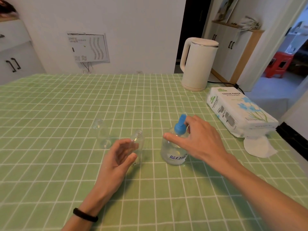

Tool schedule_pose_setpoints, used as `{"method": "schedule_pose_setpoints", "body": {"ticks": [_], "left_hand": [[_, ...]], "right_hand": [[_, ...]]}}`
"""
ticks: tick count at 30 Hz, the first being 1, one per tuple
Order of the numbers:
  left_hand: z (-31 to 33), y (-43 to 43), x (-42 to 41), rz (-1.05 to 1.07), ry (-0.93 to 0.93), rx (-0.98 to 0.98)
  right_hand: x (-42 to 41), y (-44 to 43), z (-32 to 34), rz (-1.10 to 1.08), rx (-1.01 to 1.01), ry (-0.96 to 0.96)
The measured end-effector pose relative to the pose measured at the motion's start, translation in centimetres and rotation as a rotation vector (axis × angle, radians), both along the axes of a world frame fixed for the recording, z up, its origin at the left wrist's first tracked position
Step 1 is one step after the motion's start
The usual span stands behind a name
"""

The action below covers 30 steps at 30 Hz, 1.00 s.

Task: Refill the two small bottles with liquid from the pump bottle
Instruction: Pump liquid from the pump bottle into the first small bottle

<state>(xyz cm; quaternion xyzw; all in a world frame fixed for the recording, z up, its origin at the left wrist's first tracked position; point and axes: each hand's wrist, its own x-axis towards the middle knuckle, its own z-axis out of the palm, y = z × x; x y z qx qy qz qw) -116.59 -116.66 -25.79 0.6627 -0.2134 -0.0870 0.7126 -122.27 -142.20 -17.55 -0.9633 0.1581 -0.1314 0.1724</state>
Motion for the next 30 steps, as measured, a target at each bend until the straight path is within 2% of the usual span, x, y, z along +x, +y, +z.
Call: {"method": "schedule_pose_setpoints", "body": {"ticks": [12,14,15,17,19,22,26,30], "left_hand": [[0.2,-0.1,-0.7,-0.018,0.01,0.022],[0.2,0.0,-0.8,-0.017,0.009,0.022],[0.2,0.1,-0.9,-0.015,0.009,0.022],[0.4,0.3,-0.9,-0.011,0.014,0.021],[0.5,0.3,-0.9,-0.012,0.013,0.026],[0.8,0.1,-1.0,-0.022,0.001,0.038],[1.1,-0.1,-1.3,-0.037,0.0,0.043],[1.6,0.2,-1.4,-0.036,-0.016,0.045]], "right_hand": [[-2.8,1.9,0.9,0.004,-0.108,0.12],[-2.8,0.8,1.1,0.106,0.007,0.169],[-3.0,0.0,1.4,0.188,0.142,0.176],[-3.7,-1.3,2.1,0.35,0.407,0.114],[-4.2,-2.2,2.6,0.441,0.513,-0.013],[-4.3,-2.1,2.7,0.453,0.579,-0.159],[-3.7,-0.9,2.3,0.348,0.643,-0.287],[-3.1,-0.2,1.9,0.298,0.608,-0.355]]}}
